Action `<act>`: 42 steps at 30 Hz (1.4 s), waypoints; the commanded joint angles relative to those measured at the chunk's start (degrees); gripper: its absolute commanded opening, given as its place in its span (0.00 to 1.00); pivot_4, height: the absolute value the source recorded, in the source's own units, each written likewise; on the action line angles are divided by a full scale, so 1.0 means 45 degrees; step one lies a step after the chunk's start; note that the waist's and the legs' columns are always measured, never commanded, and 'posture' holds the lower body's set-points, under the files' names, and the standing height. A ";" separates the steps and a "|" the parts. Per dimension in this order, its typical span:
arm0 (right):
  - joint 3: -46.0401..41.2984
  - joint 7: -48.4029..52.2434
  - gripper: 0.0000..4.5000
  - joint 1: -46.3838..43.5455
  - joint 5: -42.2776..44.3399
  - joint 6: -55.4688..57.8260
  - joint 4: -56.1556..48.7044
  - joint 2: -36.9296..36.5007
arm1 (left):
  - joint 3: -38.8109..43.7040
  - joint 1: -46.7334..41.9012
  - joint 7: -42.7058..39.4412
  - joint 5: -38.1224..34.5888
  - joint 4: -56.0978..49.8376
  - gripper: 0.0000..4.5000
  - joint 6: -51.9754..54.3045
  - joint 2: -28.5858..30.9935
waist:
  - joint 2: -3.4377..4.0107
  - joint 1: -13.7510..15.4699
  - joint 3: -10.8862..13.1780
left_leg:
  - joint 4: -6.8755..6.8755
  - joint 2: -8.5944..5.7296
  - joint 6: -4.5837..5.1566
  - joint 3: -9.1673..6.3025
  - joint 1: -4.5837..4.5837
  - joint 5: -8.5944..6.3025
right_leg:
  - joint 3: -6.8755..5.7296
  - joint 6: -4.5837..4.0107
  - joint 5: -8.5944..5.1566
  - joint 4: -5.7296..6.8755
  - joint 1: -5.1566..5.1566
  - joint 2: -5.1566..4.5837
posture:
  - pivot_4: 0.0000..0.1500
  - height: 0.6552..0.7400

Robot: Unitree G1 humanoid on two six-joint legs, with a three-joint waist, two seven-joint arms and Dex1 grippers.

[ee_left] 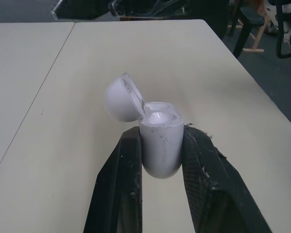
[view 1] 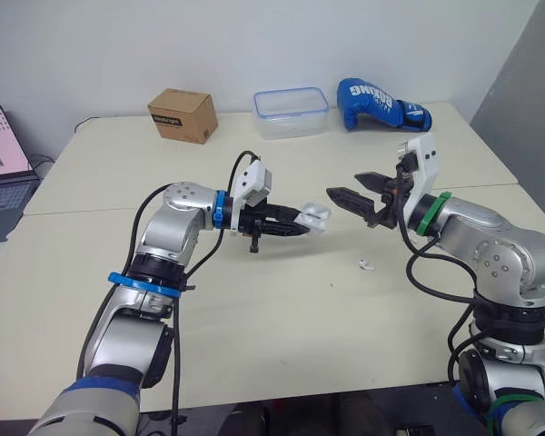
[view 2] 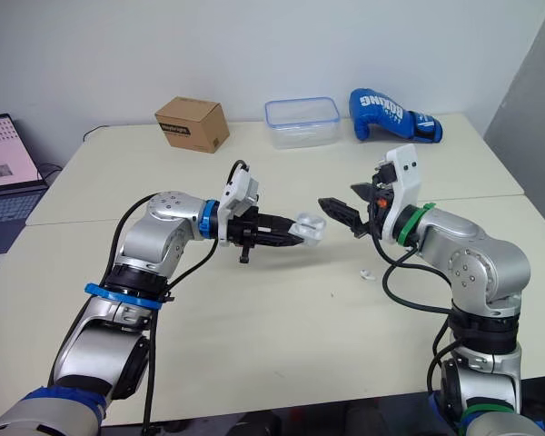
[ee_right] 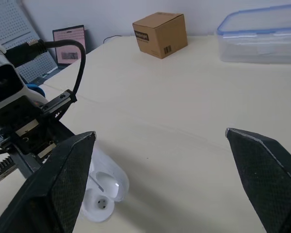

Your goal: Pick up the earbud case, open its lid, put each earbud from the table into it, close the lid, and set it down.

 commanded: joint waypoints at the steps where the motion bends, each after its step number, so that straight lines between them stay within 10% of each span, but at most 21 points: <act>1: 0.0035 0.0290 1.00 0.0677 -0.0001 -0.0122 -0.0213 -0.0892 | 0.0701 -0.0159 0.1080 -0.0217 0.0045 0.16 -0.0589 -0.0385 | -0.0001 0.0064 0.0000 | 0.0001 -0.0001 0.0000 0.0000 -0.0001 0.0000 | 0.0000 0.0000 0.0000 -0.0004 0.0001 0.0000 | 1.00 1.00; 8: 0.3092 0.2105 1.00 0.3379 -0.2206 -0.2829 -0.0385 -0.3928 | 0.1950 0.0527 0.4797 -0.0255 -0.0701 0.16 -0.1175 -0.1794 | -0.0004 0.0176 0.0002 | 0.0005 -0.0004 0.0002 0.0019 0.0004 -0.0001 | 0.0005 0.0002 -0.0001 -0.0007 0.0009 -0.0006 | 1.00 1.00; 17: 0.4630 0.2800 1.00 0.3870 -0.3951 -0.5160 0.1873 -0.3857 | 0.1629 0.1940 0.6101 -0.0355 -0.2825 0.16 -0.0548 -0.2148 | -0.0007 0.0215 0.0003 | 0.0010 -0.0001 0.0000 0.0029 0.0016 0.0000 | 0.0013 0.0002 0.0000 -0.0012 0.0024 -0.0005 | 1.00 1.00; 30: 0.4668 0.3542 0.09 0.3913 -0.4299 -0.5407 0.2263 -0.3774 | 0.1532 0.2308 0.6382 -0.0347 -0.3216 0.16 -0.0481 -0.2023 | -0.0010 0.0278 0.0000 | 0.0011 0.0001 -0.0001 0.0021 0.0030 0.0000 | 0.0008 0.0001 0.0001 -0.0016 0.0043 -0.0004 | 1.00 1.00; 34: 0.4326 0.4243 0.09 0.4147 -0.4315 -0.5207 0.1865 -0.4949 | 0.1492 0.2391 0.6576 -0.0312 -0.3240 0.16 -0.0579 -0.2261 | -0.0010 0.0313 0.0000 | 0.0011 -0.0001 -0.0001 0.0020 0.0028 0.0000 | 0.0006 0.0001 0.0001 -0.0021 0.0045 -0.0005 | 1.00 1.00; 42: 0.4096 0.8913 0.09 0.7207 -0.6115 -0.8827 0.2471 -1.2449 | 0.1413 0.3333 0.7021 -0.0517 -0.4309 0.16 -0.0299 -0.2510 | -0.0020 0.0592 0.0015 | 0.0015 0.0001 0.0009 0.0042 0.0027 -0.0006 | -0.0005 0.0009 -0.0003 -0.0042 0.0066 -0.0013 | 1.00 1.00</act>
